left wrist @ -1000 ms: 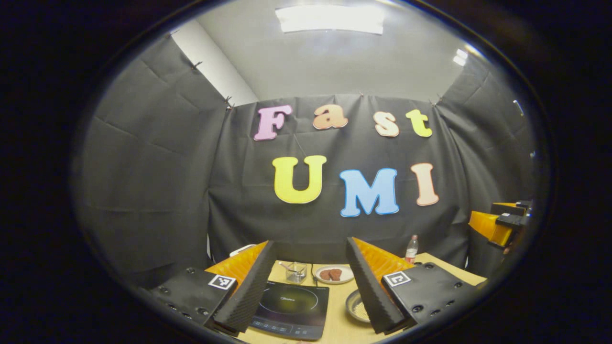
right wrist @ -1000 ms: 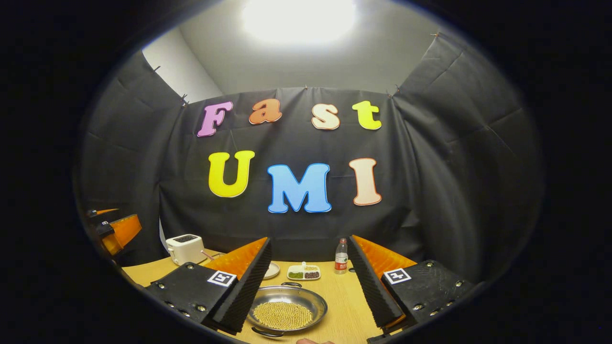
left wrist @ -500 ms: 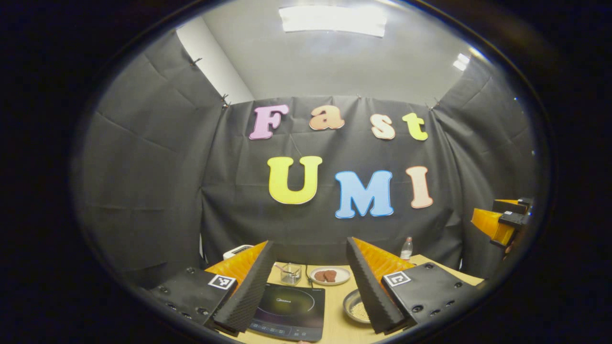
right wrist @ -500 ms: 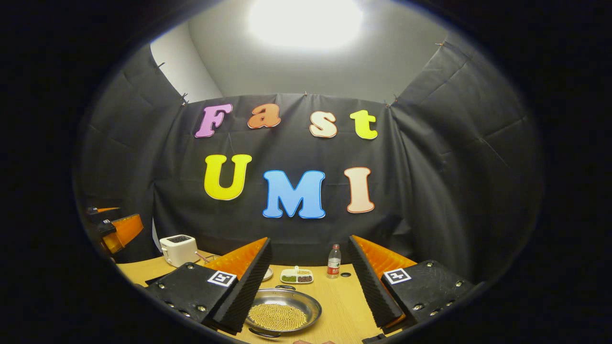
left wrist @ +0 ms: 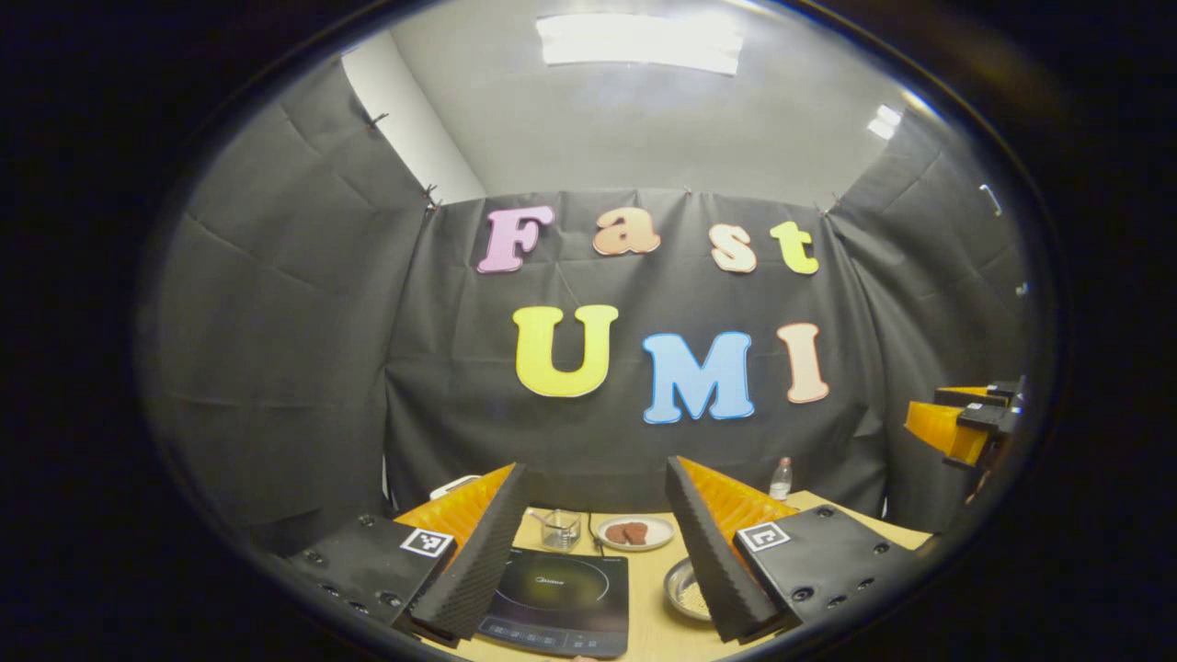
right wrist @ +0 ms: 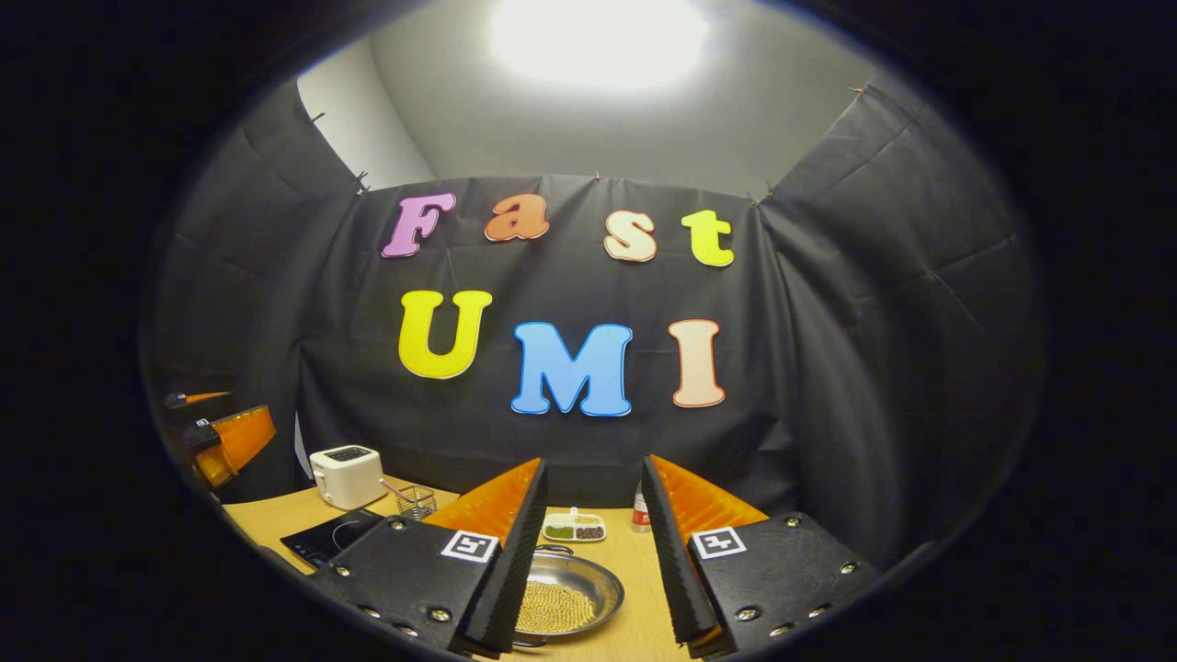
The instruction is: First push the handle of the pot to place it horizontally, then grasp the pot with both hands and set it on the induction cooktop.
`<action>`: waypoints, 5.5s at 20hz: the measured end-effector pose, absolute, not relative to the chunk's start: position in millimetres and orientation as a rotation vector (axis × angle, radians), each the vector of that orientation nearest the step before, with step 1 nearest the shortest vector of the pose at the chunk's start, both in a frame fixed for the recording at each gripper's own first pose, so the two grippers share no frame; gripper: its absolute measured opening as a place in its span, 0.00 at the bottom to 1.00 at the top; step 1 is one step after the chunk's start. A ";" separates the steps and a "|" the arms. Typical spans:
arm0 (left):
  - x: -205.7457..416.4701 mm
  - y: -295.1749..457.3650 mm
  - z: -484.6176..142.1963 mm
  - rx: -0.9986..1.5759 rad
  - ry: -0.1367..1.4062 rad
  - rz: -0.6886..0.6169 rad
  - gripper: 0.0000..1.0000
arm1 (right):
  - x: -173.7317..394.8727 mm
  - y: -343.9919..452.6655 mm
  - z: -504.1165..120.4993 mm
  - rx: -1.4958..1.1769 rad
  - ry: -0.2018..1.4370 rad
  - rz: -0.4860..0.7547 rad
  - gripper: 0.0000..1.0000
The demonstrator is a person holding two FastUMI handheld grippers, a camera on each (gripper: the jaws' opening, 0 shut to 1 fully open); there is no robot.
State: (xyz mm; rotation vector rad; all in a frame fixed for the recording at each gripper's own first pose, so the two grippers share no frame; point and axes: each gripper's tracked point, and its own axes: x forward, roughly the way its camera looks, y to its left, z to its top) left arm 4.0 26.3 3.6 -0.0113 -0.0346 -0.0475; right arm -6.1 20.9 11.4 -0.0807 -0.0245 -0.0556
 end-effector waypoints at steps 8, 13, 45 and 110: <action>2.4 47.8 7.4 0.002 -0.057 -0.044 0.92 | 2.2 42.1 9.9 -0.014 -0.017 -0.026 0.06; 6.0 66.9 7.1 -0.001 -0.063 -0.049 1.00 | 8.7 68.7 -13.4 0.011 0.043 0.012 0.01; 3.3 85.2 -21.9 0.063 0.023 0.166 0.92 | -9.9 181.7 -293.0 0.076 0.861 0.546 0.01; 70.9 -22.8 -58.4 0.003 0.064 0.059 0.96 | 31.8 -65.5 -373.1 -0.232 1.091 0.061 0.01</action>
